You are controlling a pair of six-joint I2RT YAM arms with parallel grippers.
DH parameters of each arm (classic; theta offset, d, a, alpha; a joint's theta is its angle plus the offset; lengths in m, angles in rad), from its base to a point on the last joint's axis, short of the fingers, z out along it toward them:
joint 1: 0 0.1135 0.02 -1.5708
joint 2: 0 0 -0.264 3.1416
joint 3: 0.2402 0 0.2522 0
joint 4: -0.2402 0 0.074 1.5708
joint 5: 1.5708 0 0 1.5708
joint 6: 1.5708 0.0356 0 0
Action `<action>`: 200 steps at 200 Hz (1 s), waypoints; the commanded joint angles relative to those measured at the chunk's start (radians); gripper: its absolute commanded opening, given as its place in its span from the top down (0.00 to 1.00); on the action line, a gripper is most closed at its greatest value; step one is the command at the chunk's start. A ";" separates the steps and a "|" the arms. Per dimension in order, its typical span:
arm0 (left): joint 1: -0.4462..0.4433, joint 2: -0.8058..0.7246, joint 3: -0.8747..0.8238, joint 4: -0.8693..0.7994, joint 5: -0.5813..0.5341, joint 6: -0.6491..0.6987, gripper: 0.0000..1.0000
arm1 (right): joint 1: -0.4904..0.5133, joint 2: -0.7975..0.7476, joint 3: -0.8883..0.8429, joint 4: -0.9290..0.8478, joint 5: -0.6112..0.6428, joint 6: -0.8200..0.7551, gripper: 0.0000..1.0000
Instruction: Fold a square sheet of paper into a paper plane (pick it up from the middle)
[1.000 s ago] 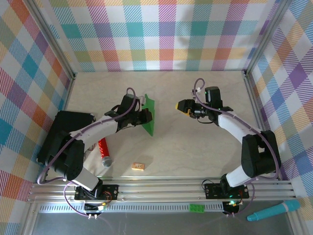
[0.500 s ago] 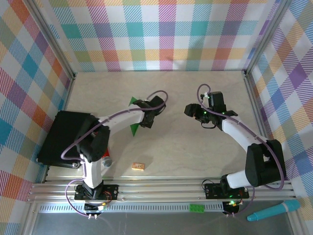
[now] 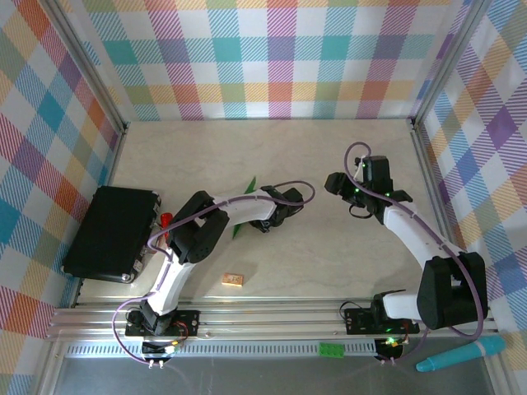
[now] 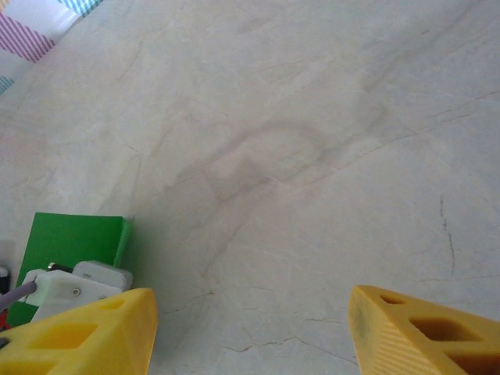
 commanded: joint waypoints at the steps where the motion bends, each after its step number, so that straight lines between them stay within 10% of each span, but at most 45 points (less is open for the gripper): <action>1: -0.021 0.028 0.021 -0.010 -0.032 -0.034 0.89 | -0.010 -0.006 -0.015 -0.018 0.005 0.002 0.34; 139: -0.064 -0.105 0.019 -0.032 0.124 -0.216 0.68 | -0.016 0.039 -0.011 -0.001 -0.035 0.033 0.33; 200: -0.094 -0.283 -0.059 0.058 0.416 -0.331 0.63 | -0.017 0.048 -0.009 0.013 -0.030 0.051 0.33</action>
